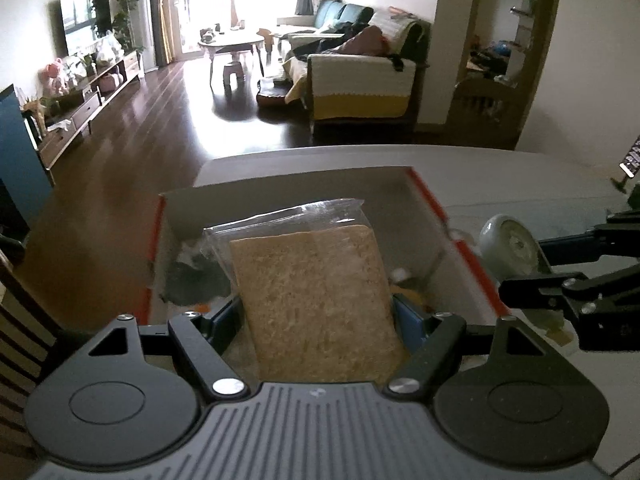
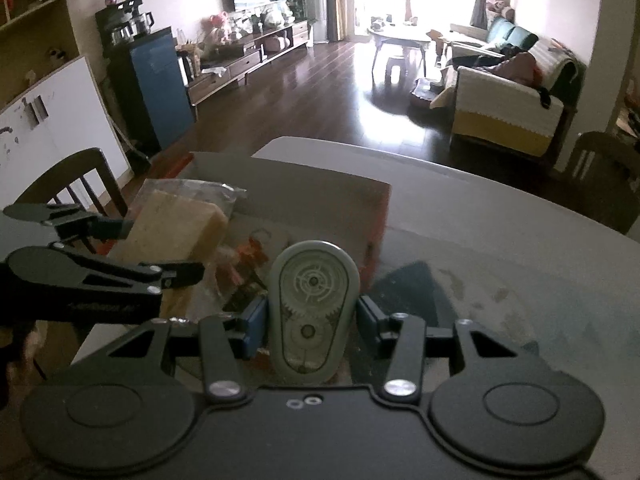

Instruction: Organize objects

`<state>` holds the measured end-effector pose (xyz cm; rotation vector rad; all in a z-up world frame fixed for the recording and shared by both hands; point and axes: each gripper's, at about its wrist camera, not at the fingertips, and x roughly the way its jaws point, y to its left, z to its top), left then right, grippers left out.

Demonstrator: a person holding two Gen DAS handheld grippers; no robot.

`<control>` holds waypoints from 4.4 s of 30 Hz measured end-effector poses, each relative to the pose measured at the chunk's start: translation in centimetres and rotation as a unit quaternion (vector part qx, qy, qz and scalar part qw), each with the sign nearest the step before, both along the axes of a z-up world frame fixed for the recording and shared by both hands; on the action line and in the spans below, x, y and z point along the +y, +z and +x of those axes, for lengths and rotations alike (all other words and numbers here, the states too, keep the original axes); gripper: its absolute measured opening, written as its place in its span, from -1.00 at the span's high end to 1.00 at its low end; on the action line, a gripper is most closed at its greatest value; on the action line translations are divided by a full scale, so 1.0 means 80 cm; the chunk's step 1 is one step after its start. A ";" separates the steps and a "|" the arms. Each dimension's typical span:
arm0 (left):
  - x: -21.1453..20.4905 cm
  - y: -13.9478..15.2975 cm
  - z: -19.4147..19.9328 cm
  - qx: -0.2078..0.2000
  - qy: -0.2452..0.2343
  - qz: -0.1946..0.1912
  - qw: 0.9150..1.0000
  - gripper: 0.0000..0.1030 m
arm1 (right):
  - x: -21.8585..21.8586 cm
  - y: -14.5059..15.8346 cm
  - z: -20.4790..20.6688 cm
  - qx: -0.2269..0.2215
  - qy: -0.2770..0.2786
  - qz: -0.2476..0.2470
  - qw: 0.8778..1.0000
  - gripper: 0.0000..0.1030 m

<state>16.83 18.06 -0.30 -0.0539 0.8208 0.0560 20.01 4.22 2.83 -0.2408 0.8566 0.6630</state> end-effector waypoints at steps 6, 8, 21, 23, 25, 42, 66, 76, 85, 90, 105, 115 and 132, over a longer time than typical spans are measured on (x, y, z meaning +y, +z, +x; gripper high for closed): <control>0.024 -0.010 0.043 0.008 -0.001 0.014 1.000 -0.54 | 0.037 -0.018 0.016 0.000 0.006 -0.019 1.000 0.09; 0.028 -0.015 0.056 0.010 -0.003 0.018 1.000 -0.54 | 0.045 -0.026 0.022 0.003 0.007 -0.025 1.000 0.09; 0.025 -0.065 0.125 0.061 -0.038 0.031 0.997 -0.54 | 0.090 -0.084 0.032 0.028 0.037 -0.085 0.995 0.09; 0.024 -0.072 0.132 0.069 -0.042 0.029 0.996 -0.54 | 0.093 -0.090 0.034 0.034 0.037 -0.086 0.995 0.09; 0.025 -0.079 0.138 0.079 -0.045 0.023 0.996 -0.54 | 0.093 -0.093 0.036 0.036 0.036 -0.089 0.995 0.09; 0.041 -0.113 0.162 0.136 -0.034 -0.021 0.990 -0.54 | 0.098 -0.097 0.048 0.043 0.035 -0.095 0.994 -0.02; 0.052 -0.043 0.087 0.045 -0.013 -0.035 0.998 -0.54 | 0.057 -0.034 0.017 0.011 0.037 -0.035 0.999 -0.30; 0.038 0.001 0.028 -0.012 -0.016 -0.038 0.999 -0.54 | 0.036 0.004 -0.019 -0.028 0.050 0.000 0.998 -0.34; 0.028 0.024 -0.025 -0.052 -0.006 -0.031 0.998 -0.58 | 0.007 0.024 -0.052 -0.086 0.035 0.026 0.995 -0.40; 0.024 0.030 -0.048 -0.068 0.007 -0.020 0.997 -0.66 | -0.011 0.029 -0.057 -0.083 0.018 0.062 0.994 -0.47; 0.002 0.039 -0.097 -0.106 0.015 0.013 0.994 -1.00 | -0.040 0.028 -0.087 -0.088 0.008 0.096 0.991 -0.57; -0.020 0.039 -0.117 -0.124 0.009 0.023 0.992 -1.00 | -0.045 0.030 -0.105 -0.099 0.020 0.093 0.991 -0.58; -0.025 0.023 -0.138 -0.108 0.030 -0.005 0.994 -1.00 | -0.055 0.018 -0.118 -0.081 0.013 0.091 0.992 -0.58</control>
